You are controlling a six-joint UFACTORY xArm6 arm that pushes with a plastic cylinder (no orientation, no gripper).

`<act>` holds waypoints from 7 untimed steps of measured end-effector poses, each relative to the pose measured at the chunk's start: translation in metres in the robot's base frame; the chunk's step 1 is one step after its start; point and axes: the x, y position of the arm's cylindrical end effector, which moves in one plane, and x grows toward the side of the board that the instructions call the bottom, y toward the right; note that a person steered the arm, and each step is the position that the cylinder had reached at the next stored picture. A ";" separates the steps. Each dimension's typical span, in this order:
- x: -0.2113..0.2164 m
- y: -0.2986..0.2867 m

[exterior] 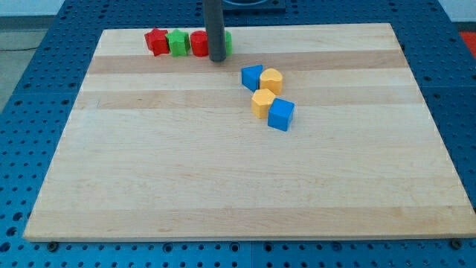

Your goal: Move the blue triangle above to the yellow heart

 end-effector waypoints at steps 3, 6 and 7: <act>0.070 -0.011; 0.070 0.001; 0.070 0.020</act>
